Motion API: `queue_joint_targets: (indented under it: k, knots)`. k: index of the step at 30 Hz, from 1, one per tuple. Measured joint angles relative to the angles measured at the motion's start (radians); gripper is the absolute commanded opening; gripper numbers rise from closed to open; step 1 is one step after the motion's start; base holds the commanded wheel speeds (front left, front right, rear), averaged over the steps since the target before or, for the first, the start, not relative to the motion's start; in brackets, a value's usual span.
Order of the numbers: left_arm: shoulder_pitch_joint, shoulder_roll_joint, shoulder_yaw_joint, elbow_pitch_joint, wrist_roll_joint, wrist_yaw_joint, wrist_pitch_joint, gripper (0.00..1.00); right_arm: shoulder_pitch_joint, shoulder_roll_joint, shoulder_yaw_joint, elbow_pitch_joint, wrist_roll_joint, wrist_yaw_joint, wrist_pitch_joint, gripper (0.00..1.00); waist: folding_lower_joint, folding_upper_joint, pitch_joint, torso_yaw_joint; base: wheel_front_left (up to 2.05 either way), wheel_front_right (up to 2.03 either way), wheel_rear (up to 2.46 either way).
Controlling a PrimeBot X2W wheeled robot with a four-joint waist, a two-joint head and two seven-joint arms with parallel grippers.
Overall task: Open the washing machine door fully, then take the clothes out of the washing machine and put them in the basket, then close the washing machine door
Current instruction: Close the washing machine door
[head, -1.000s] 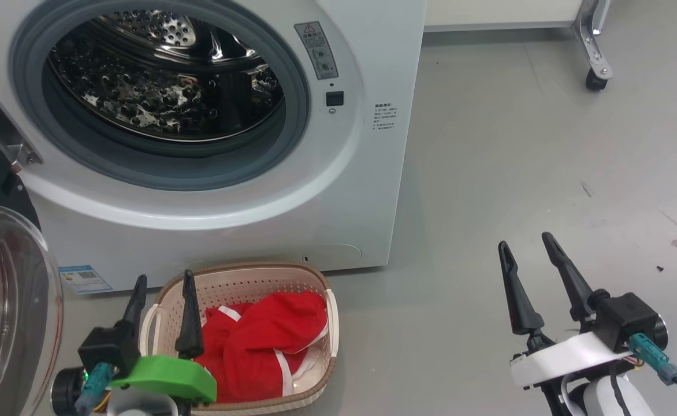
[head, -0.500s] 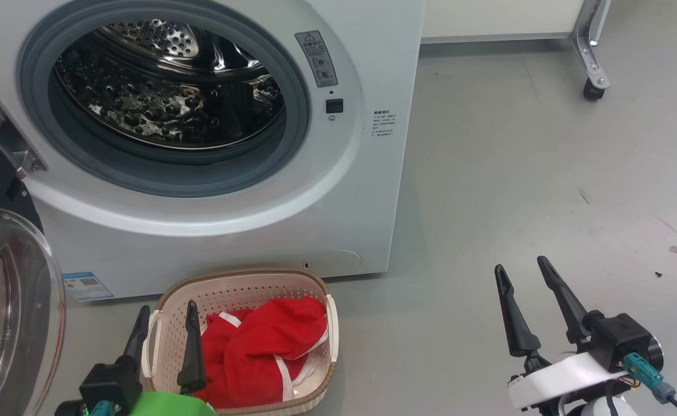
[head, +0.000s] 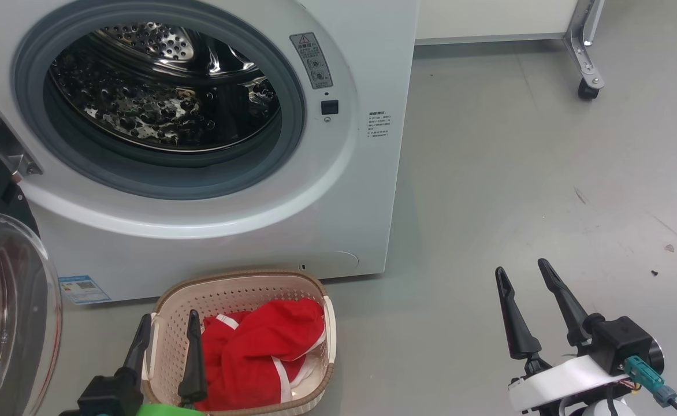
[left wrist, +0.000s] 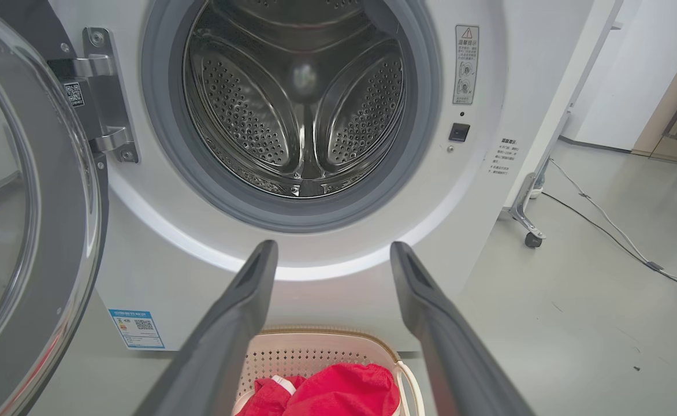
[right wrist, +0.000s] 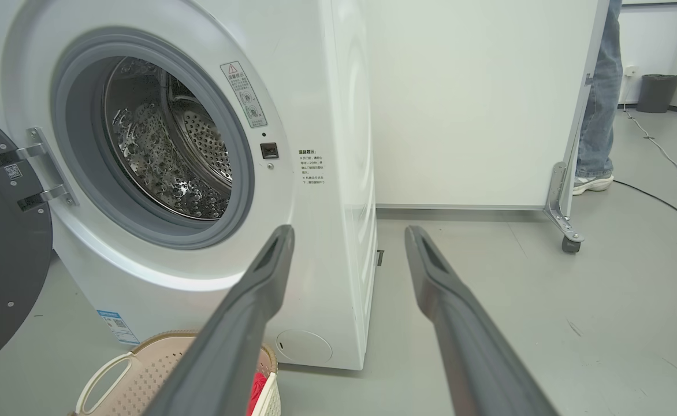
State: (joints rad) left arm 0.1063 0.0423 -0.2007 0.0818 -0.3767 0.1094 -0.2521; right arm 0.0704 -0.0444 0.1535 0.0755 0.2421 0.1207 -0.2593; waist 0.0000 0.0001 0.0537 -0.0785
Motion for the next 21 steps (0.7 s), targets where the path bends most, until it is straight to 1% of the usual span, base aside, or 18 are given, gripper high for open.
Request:
queue_joint_targets:
  k: [15,21]
  knots:
    - [0.026,0.001,0.0,-0.037,0.002,0.009,0.0,1.0,0.0,0.001,0.005,-0.004,-0.004,0.0,0.0,1.0,0.0,0.0,0.001,-0.001,-0.01,0.01,0.0]
    - [0.027,0.002,0.0,-0.058,0.028,0.009,0.0,1.0,0.0,0.001,0.007,-0.004,-0.005,0.0,0.0,1.0,0.0,0.0,0.0,-0.003,-0.2,0.2,0.0]
